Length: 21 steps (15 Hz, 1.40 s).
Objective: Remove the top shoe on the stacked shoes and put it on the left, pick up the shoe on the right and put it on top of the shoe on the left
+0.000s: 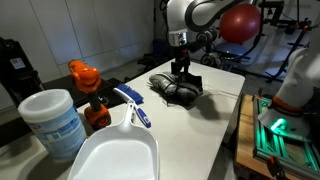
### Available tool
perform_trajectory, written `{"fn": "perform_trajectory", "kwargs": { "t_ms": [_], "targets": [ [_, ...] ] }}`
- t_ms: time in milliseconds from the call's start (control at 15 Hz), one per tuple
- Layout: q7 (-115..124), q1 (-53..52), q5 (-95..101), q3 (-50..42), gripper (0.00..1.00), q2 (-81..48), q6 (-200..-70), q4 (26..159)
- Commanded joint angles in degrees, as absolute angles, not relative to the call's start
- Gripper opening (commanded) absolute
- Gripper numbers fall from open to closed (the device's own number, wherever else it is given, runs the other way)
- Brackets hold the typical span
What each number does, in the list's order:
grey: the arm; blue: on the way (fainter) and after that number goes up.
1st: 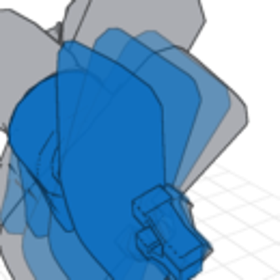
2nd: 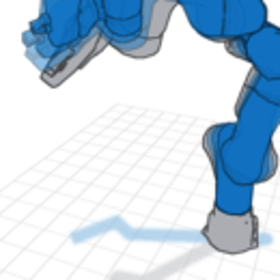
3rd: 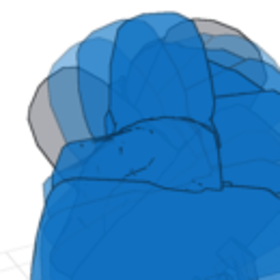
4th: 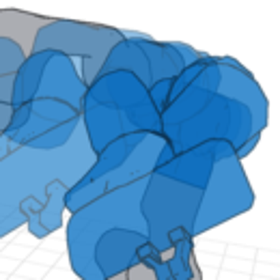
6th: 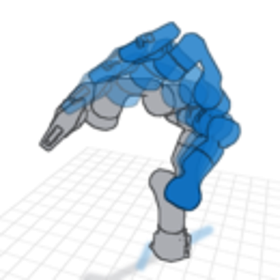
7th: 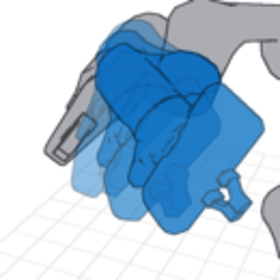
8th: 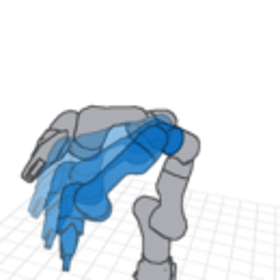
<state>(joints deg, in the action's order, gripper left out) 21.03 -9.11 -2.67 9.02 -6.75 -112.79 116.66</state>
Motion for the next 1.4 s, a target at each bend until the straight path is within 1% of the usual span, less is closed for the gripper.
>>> {"fn": "perform_trajectory", "kwargs": {
  "t_ms": [0, 133, 267, 867, 1333],
  "targets": [
    [18.8, -7.8, -3.5, 7.0, 1.0, -4.1, -115.2, 121.1],
    [17.3, -7.1, -8.1, 6.8, 1.0, -4.0, -116.6, 121.4],
    [16.8, -7.2, -8.8, 6.8, 1.0, -4.7, -117.1, 120.7],
    [16.2, -6.5, -5.0, 5.5, 1.0, -3.6, -117.1, 124.5],
    [14.4, -5.6, -4.5, 4.6, 1.0, -3.5, -122.7, 127.5]
  ]
}}
